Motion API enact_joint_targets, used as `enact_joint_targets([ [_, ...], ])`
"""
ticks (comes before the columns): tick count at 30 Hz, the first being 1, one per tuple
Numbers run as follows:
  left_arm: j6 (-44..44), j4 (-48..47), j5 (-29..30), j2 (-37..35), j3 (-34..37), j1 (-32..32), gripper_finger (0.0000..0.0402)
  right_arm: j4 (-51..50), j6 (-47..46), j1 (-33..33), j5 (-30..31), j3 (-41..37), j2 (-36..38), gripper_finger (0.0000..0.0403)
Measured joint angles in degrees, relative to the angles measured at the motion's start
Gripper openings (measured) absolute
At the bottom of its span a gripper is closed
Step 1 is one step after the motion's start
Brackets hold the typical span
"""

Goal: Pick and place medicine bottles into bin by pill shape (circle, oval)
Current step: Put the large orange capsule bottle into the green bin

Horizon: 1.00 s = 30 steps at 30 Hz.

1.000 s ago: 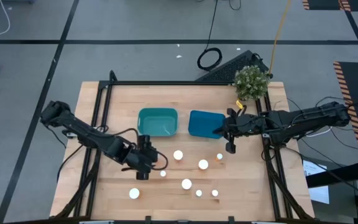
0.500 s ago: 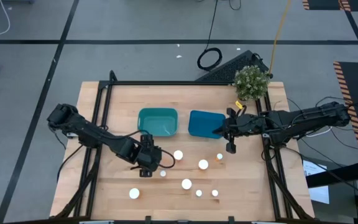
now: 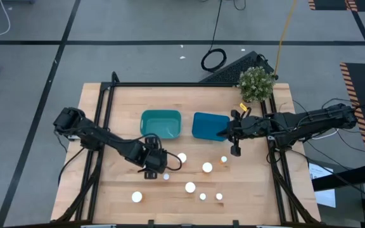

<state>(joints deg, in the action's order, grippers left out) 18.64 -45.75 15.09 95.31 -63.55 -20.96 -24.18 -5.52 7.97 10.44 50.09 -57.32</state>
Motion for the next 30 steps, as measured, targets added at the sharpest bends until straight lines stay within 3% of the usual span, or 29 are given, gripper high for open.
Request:
enact_joint_targets([
  [15, -0.14, 0.43, -0.63, 0.21, 0.52, 1.52, 0.0293, -0.04, 0.22, 0.00, -0.15, 0.00, 0.00, 0.0000],
  [30, 2.53, 0.50, -1.96, 1.40, 0.59, 1.34, 0.0249, -0.07, 0.25, 0.02, -0.20, 0.00, 0.00, 0.0000],
])
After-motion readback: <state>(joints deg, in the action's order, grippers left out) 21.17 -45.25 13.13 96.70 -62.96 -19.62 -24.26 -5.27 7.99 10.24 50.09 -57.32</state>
